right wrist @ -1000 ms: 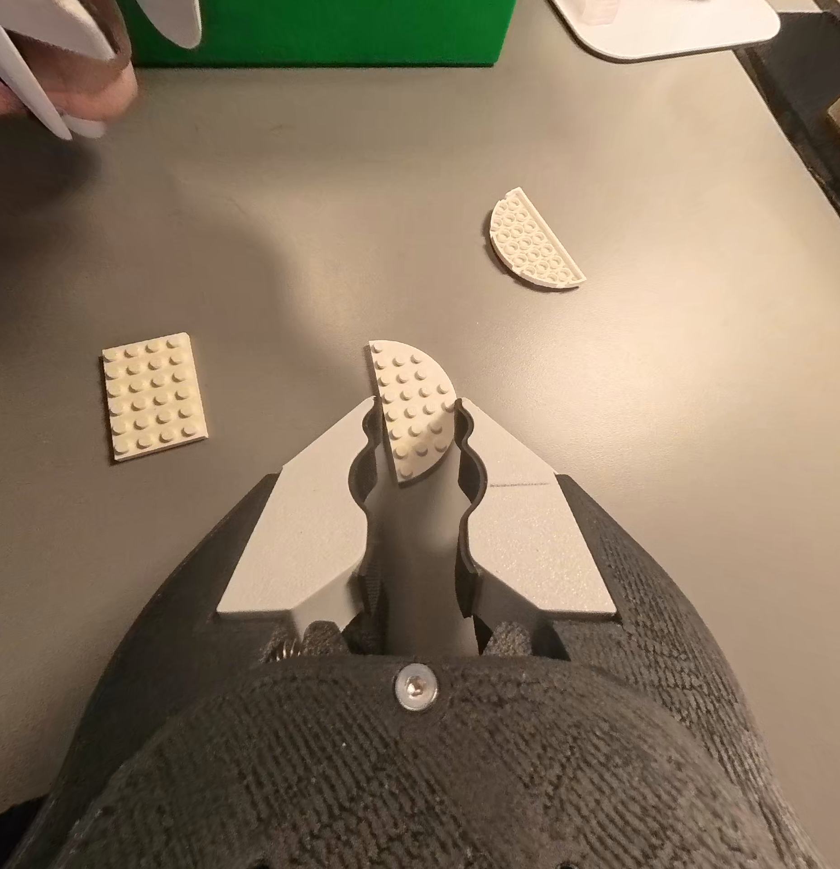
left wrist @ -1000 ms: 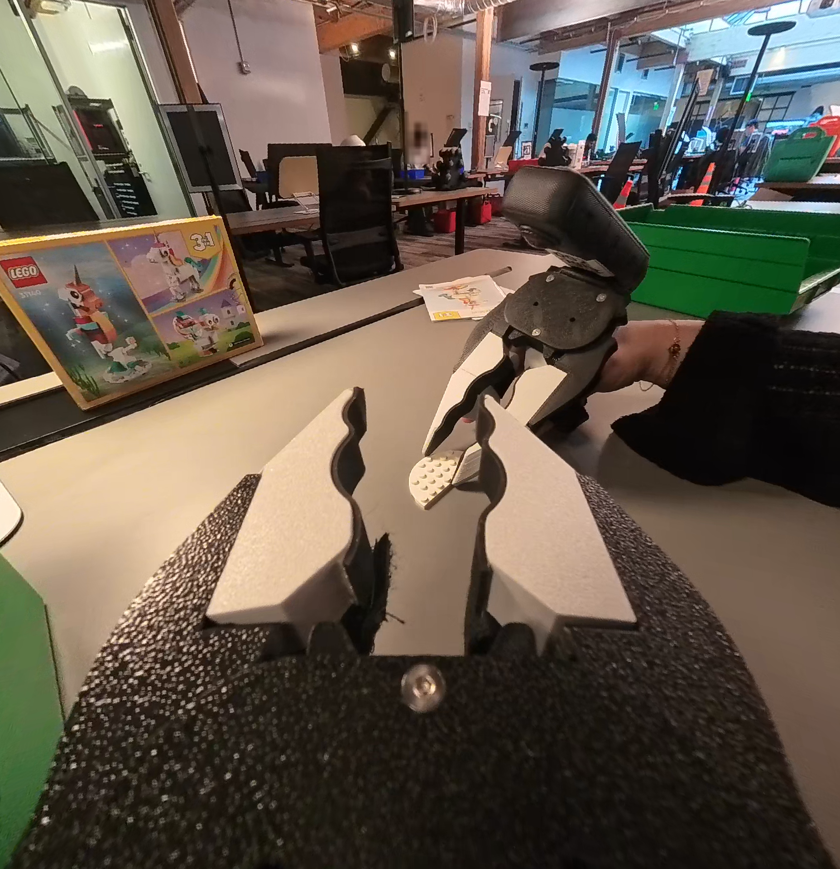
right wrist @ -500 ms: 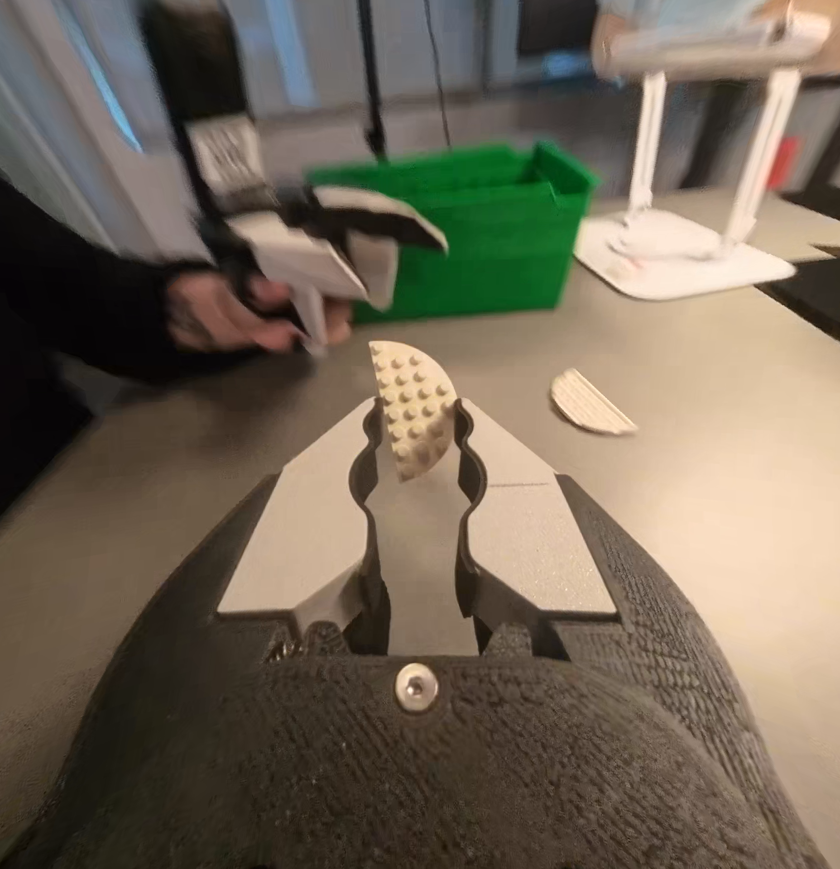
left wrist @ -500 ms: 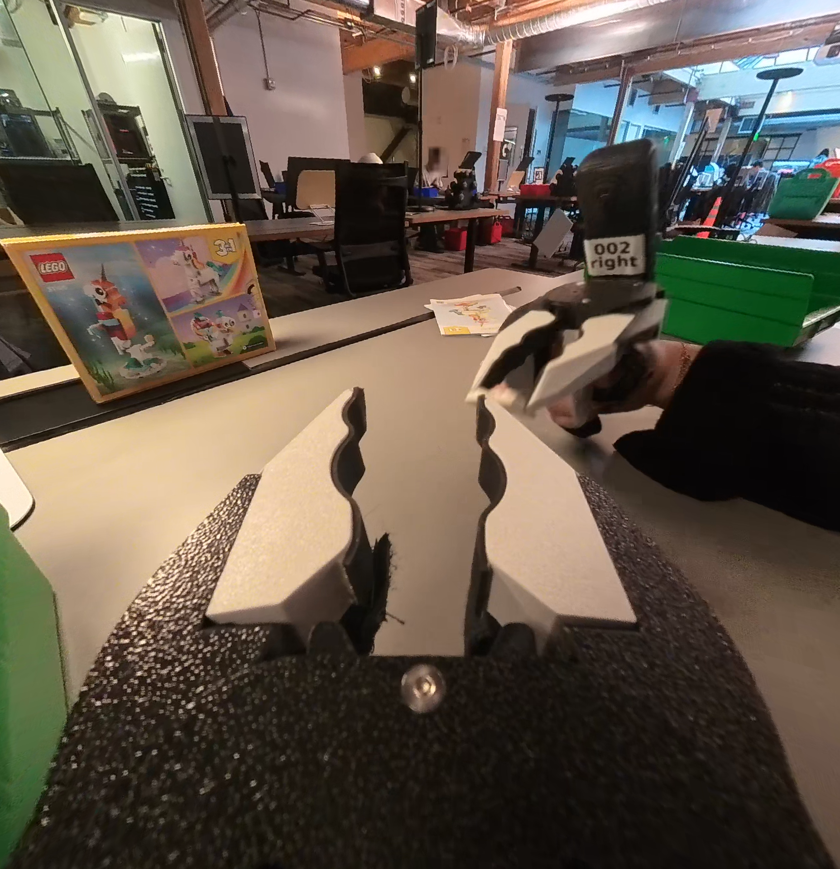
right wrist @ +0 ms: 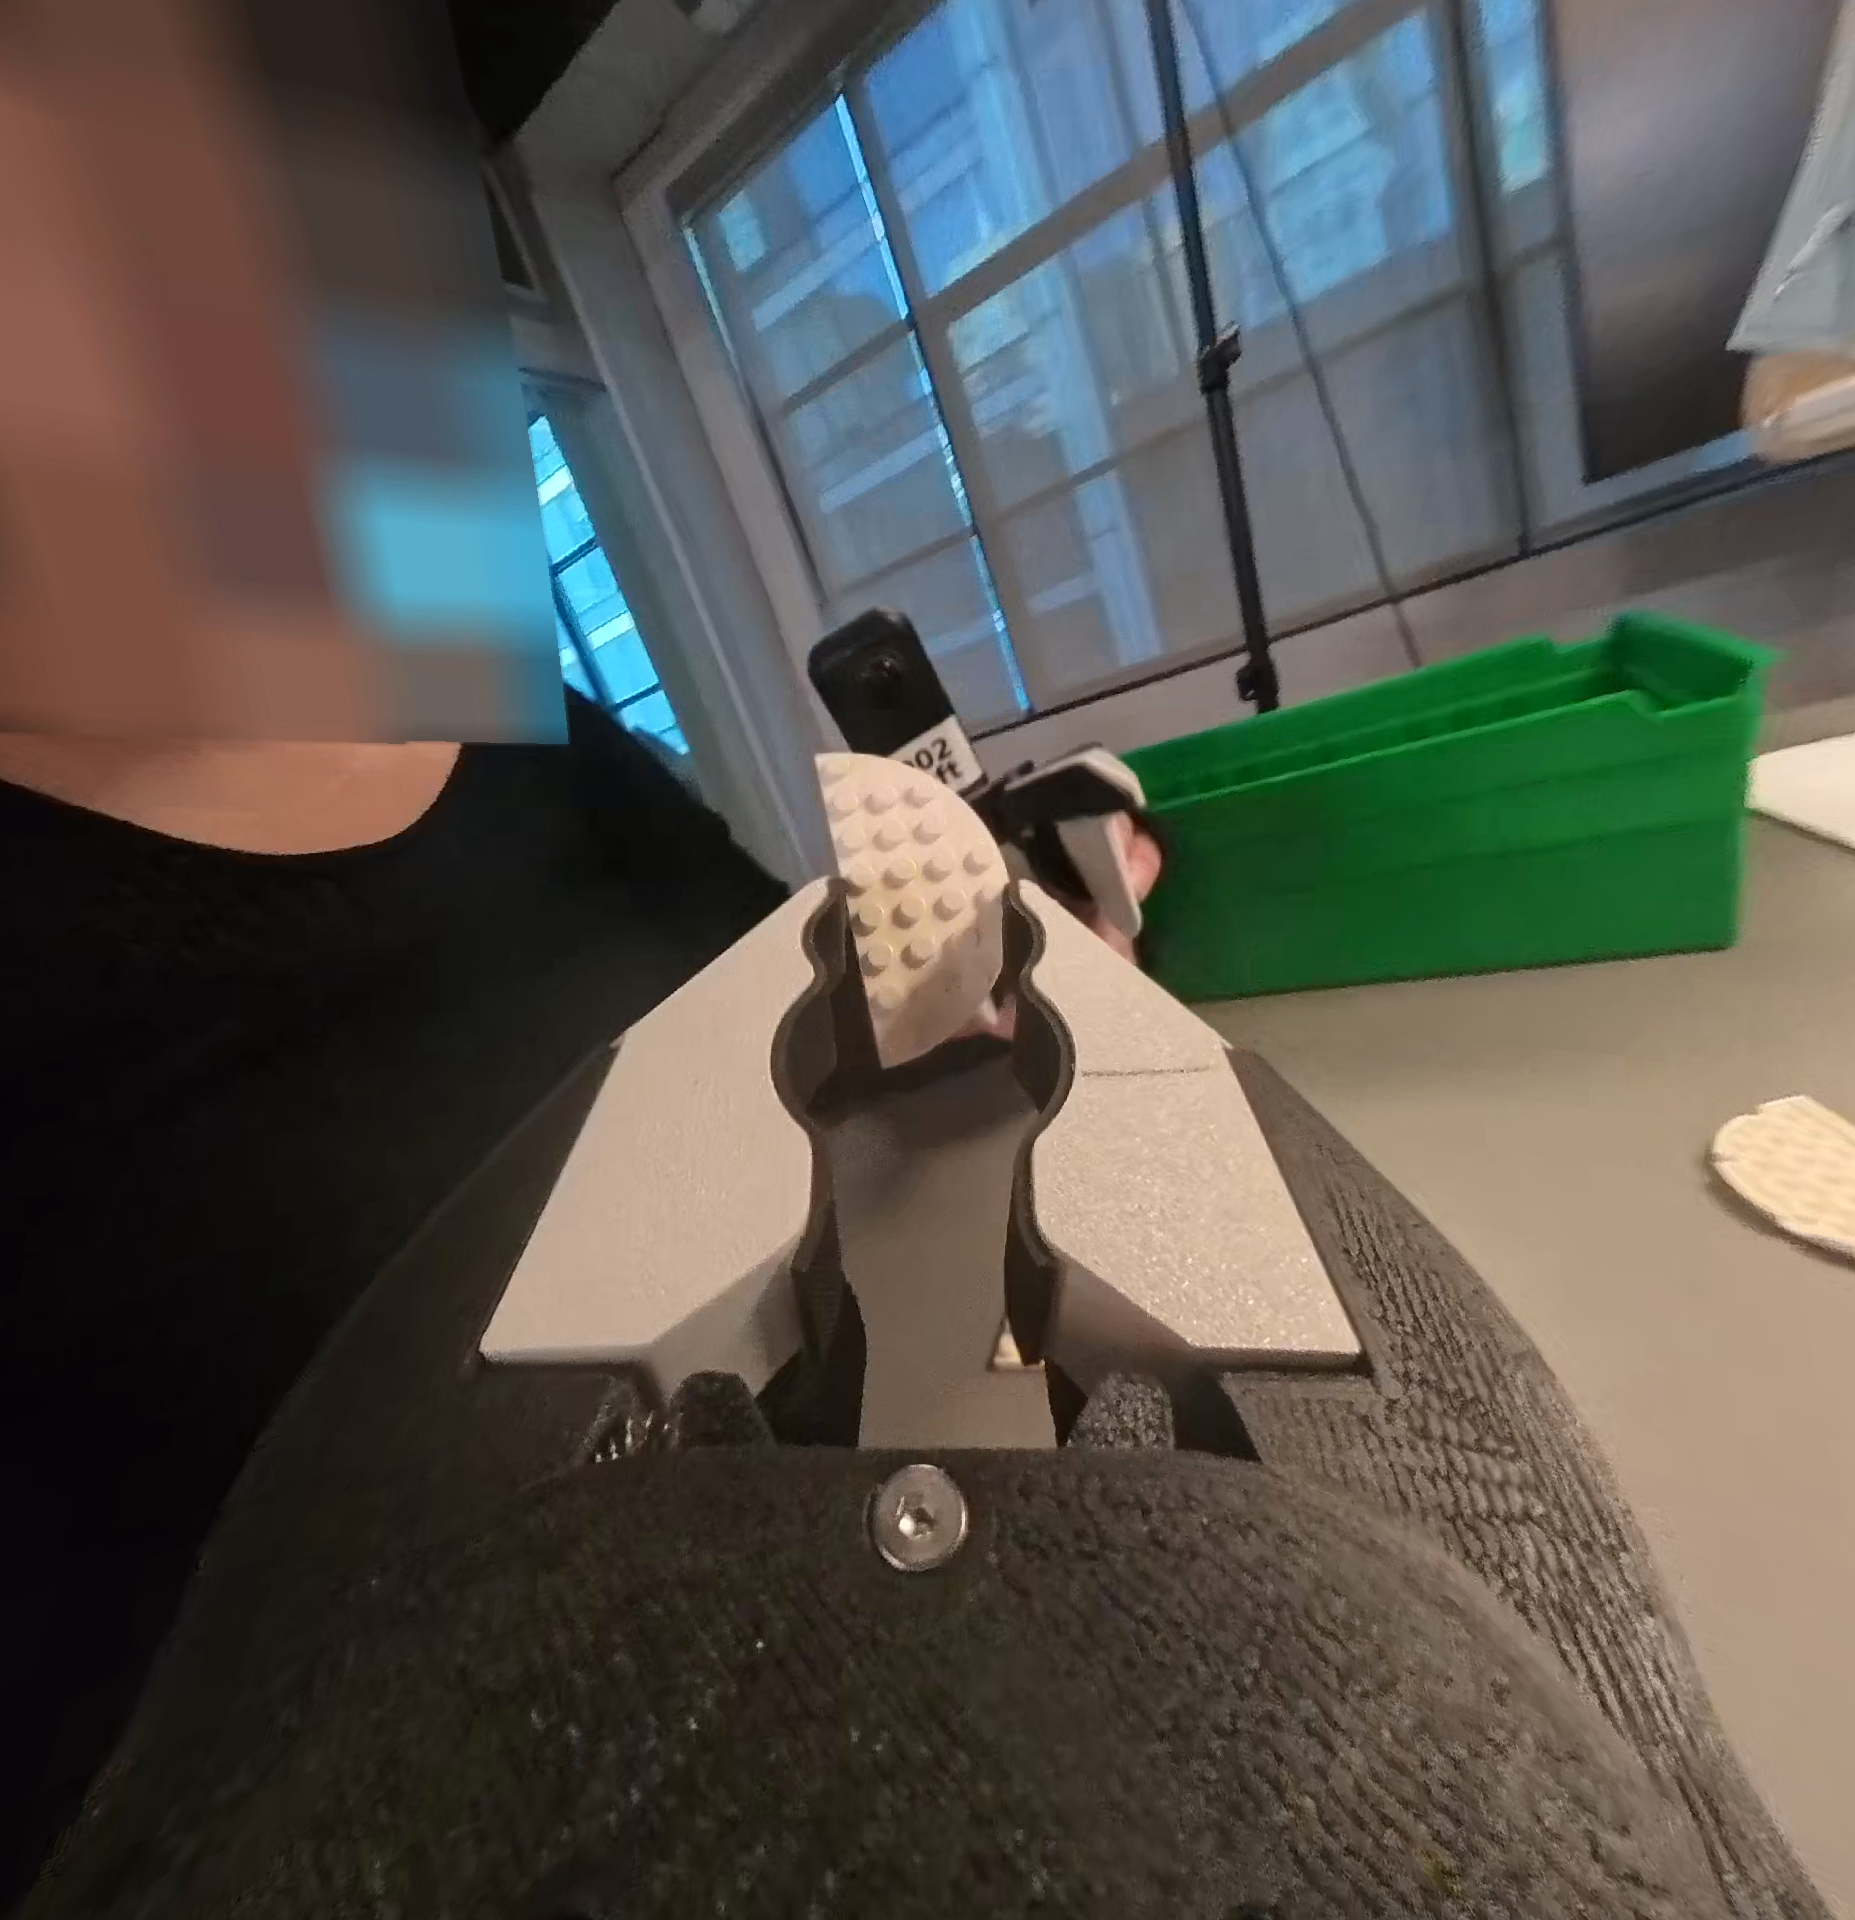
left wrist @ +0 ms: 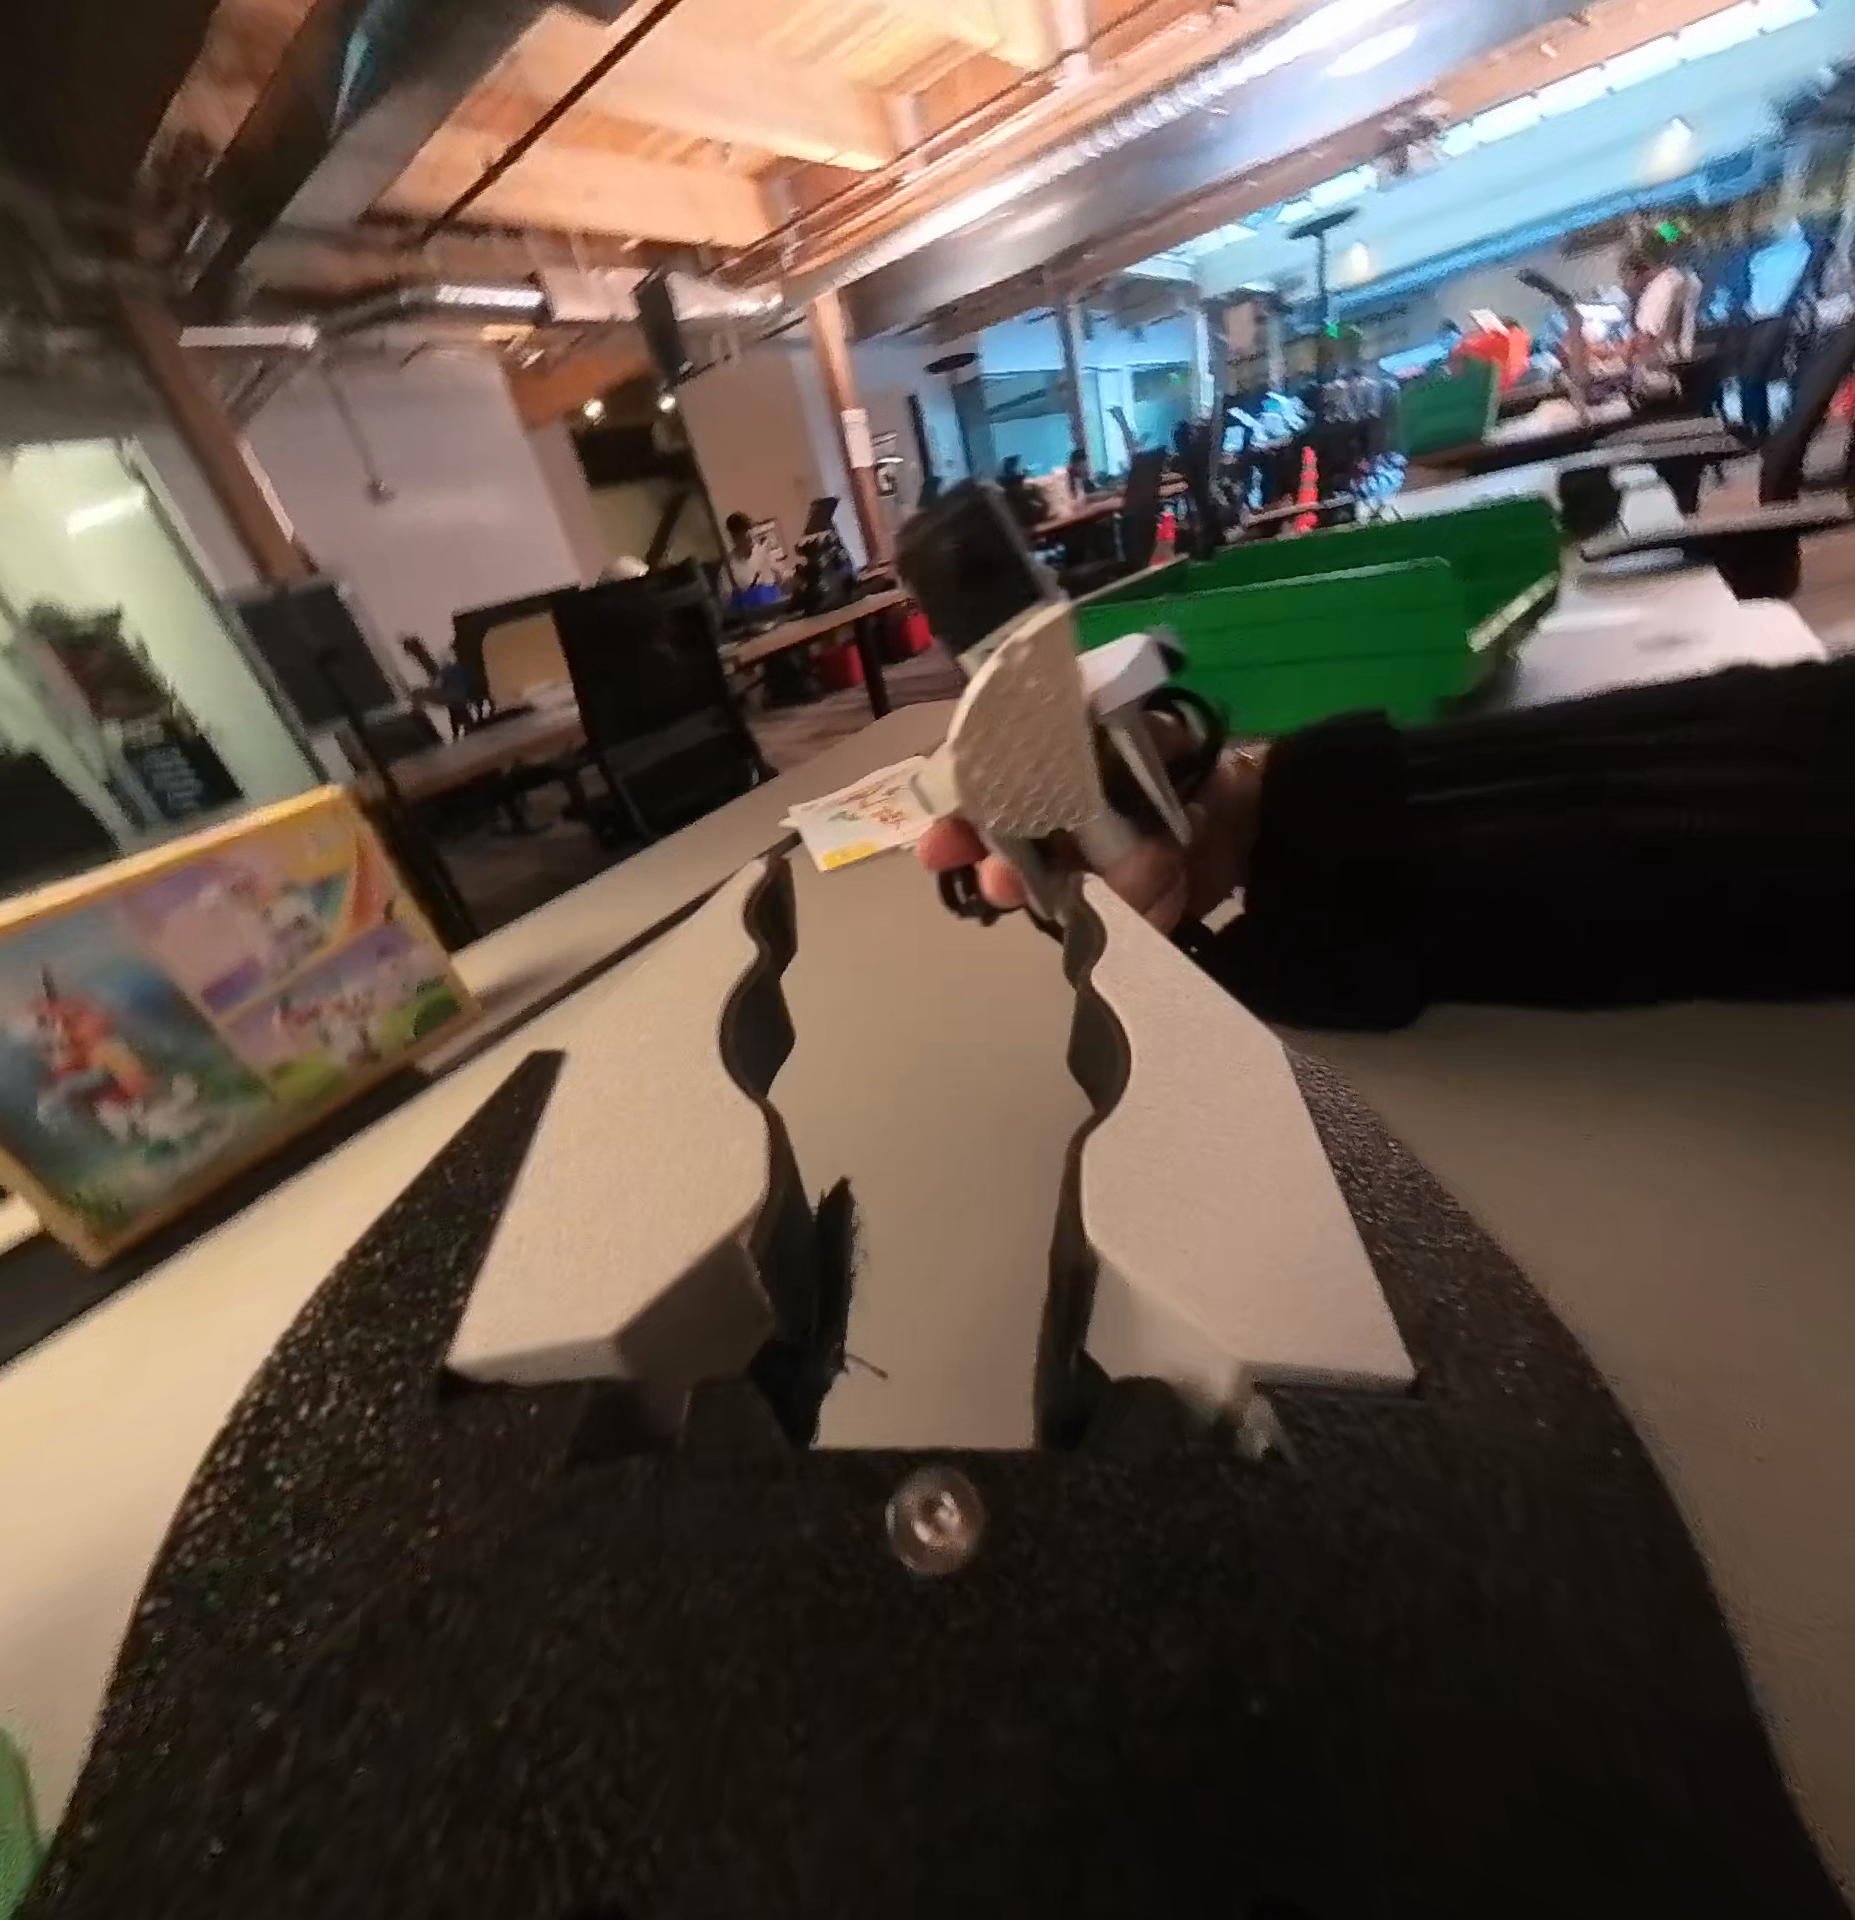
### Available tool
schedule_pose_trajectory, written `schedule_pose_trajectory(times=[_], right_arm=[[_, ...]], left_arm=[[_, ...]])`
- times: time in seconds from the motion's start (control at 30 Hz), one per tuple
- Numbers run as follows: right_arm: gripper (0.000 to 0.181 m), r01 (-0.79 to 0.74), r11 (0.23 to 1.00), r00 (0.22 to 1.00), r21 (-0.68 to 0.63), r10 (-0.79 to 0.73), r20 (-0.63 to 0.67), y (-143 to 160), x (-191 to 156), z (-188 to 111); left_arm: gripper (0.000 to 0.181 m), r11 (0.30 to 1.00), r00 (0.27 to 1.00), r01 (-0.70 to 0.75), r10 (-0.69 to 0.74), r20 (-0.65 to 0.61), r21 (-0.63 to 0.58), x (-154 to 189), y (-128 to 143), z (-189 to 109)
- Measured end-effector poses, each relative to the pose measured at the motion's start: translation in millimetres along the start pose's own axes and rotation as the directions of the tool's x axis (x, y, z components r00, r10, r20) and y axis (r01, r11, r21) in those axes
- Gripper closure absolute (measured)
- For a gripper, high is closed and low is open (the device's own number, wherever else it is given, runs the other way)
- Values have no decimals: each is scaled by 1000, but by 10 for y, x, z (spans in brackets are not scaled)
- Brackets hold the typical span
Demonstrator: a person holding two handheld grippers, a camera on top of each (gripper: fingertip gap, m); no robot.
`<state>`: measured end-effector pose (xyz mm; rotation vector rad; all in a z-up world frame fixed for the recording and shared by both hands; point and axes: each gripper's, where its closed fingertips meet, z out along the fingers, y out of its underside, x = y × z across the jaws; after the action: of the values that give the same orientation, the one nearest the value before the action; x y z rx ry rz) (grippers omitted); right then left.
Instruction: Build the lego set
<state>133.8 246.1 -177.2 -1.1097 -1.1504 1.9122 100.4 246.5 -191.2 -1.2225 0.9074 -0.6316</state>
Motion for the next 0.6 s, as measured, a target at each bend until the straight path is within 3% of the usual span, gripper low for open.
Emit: schedule_pose_trajectory(times=[0.13,0.27,0.33,0.43,0.6], right_arm=[[153,-40,992,998,-116,44,33,203,-40,102],[153,-28,975,999,-220,24,-24,350,27,123],[153,-28,960,998,-280,12,-57,436,62,100],[152,-41,927,994,-374,-1,-111,584,123,38],[152,-67,900,986,-431,-6,-165,698,214,-6]], left_arm=[[136,982,981,-187,187,-51,1,246,7,28],[143,934,934,-357,357,-13,-3,291,6,19],[147,861,863,-505,505,-5,-54,291,77,14],[156,633,644,-758,764,-26,-158,283,274,14],[172,534,560,-825,818,-134,-185,376,474,22]])
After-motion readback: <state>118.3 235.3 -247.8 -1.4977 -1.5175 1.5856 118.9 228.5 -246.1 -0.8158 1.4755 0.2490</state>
